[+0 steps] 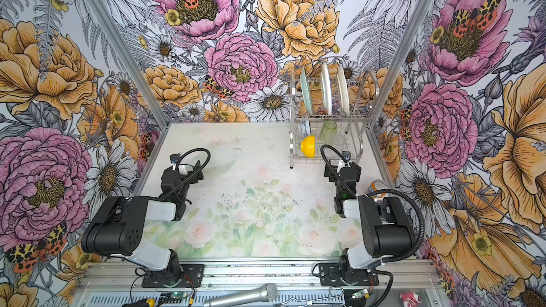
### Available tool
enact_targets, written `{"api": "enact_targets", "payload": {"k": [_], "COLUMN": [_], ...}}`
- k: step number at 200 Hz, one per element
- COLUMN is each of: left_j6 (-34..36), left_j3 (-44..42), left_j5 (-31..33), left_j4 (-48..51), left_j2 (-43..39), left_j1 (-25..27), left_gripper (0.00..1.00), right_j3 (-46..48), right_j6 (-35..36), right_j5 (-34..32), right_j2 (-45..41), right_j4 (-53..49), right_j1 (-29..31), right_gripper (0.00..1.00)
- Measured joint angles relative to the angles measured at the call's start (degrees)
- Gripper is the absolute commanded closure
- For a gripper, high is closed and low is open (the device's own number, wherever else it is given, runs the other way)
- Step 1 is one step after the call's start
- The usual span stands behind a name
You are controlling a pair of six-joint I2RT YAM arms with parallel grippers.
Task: Unload the mixed dishes from the dish rack
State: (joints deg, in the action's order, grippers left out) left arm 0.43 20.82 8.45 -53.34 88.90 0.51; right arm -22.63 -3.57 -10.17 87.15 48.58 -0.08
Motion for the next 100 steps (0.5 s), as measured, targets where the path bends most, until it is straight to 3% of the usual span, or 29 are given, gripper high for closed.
{"api": "enact_targets", "payload": {"k": [100], "left_j6": [-0.02], "left_j3": [0.00], "left_j5": [-0.74], "left_j4": [0.00], "left_j2": [0.00], "left_j1": [-0.48], "left_gripper": [0.01], "right_j3": [0.00], "right_j6": [-0.11], "right_j5": [0.42], "right_j2": [0.00], "right_j4": [-0.02], "right_j1": [-0.02], "right_gripper": [0.00]}}
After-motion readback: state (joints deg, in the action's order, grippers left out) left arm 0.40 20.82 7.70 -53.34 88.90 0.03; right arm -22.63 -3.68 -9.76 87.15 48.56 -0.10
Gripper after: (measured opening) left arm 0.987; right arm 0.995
